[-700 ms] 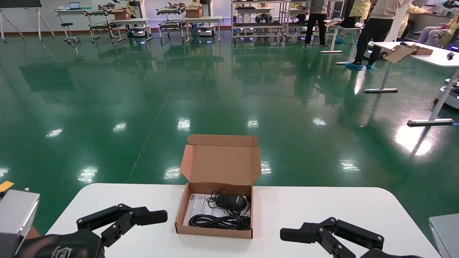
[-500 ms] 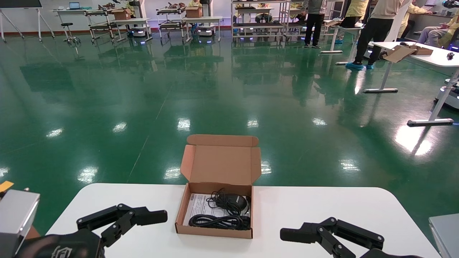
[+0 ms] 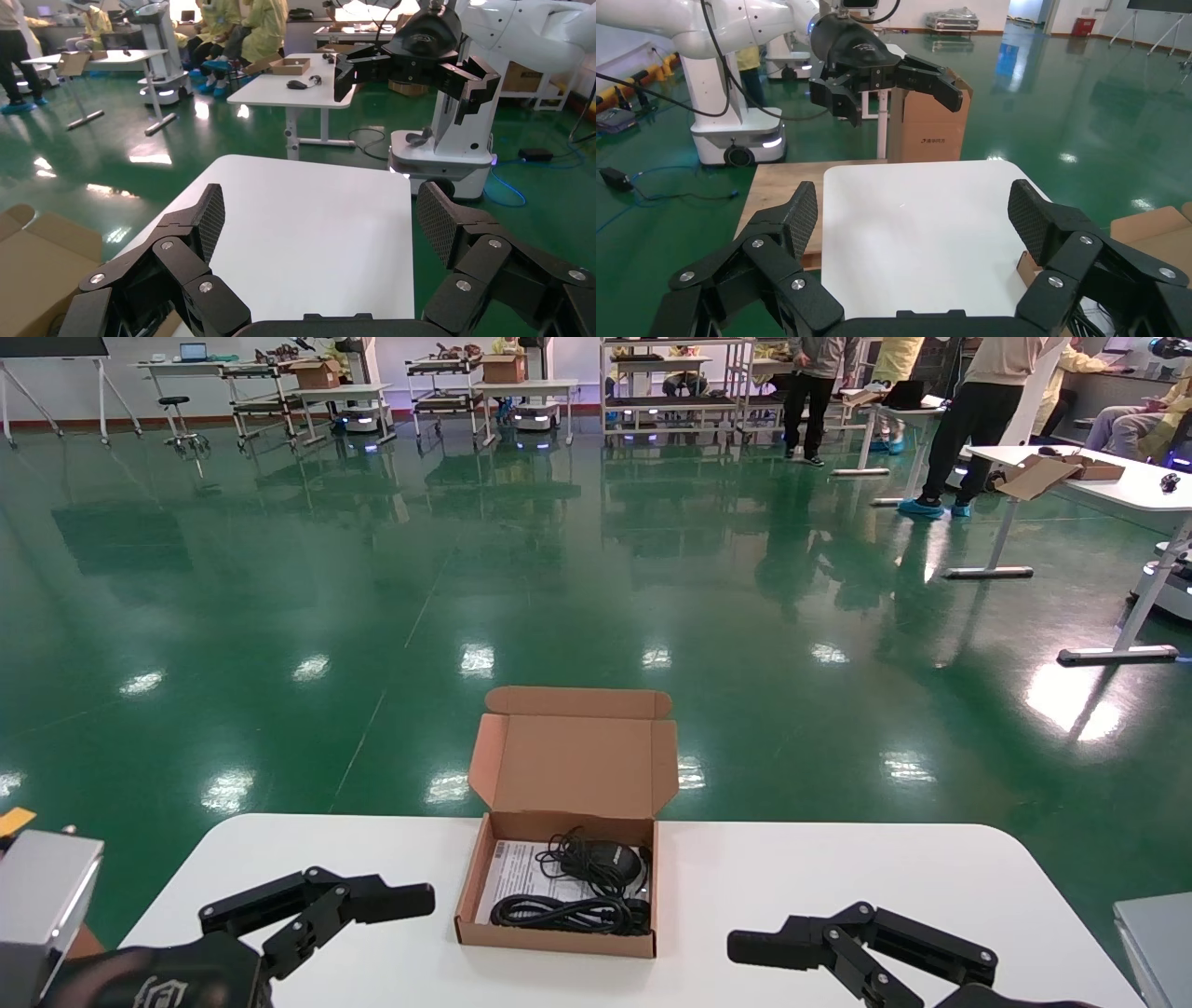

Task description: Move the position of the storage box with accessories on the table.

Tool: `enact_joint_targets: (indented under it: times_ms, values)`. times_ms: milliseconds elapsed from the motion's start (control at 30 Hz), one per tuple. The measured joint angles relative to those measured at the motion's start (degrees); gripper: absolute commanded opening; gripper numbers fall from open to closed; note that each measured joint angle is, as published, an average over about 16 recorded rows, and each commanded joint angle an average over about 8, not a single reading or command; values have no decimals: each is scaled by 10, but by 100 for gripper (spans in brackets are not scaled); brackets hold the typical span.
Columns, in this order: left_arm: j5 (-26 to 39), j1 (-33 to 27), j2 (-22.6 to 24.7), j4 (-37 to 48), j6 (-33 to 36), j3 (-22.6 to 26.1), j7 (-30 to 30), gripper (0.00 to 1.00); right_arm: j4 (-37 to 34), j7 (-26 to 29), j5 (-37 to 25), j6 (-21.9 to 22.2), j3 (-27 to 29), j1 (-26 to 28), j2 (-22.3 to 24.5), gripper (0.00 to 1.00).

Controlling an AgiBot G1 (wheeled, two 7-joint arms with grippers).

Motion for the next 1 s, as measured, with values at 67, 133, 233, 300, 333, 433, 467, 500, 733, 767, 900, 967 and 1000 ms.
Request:
enact_joint_targets:
  times_ms: [67,133,233,300,333,433,467,500,733,767,900,967,1000]
  values:
    - [0,0,0,0,0,0,0,100,-2,6,-12,2,-6,10,-3,100]
    - [0,0,0,0,0,0,0,100,-6,14,-28,3,-14,25,-8,100]
    - [0,0,0,0,0,0,0,100,-17,27,-59,5,-29,55,-19,100]
    - [0,0,0,0,0,0,0,100,-30,38,-82,5,-42,79,-30,100]
    - [0,0,0,0,0,0,0,100,-38,43,-94,5,-49,93,-38,100]
    - [0,0,0,0,0,0,0,100,-70,54,-131,0,-70,138,-62,100]
    - [0,0,0,0,0,0,0,100,-82,54,-143,-2,-76,154,-71,100]
    - [0,0,0,0,0,0,0,100,-95,54,-155,-5,-83,171,-80,100]
    - [0,0,0,0,0,0,0,100,-205,5,-223,-27,-123,273,-144,100]
    - [0,0,0,0,0,0,0,100,-223,-4,-231,-30,-128,285,-153,100]
    - [0,0,0,0,0,0,0,100,-297,-41,-266,-32,-149,326,-182,100]
    - [0,0,0,0,0,0,0,100,-336,-50,-284,-28,-160,341,-197,100]
    - [0,0,0,0,0,0,0,100,-355,-52,-293,-25,-166,348,-204,100]
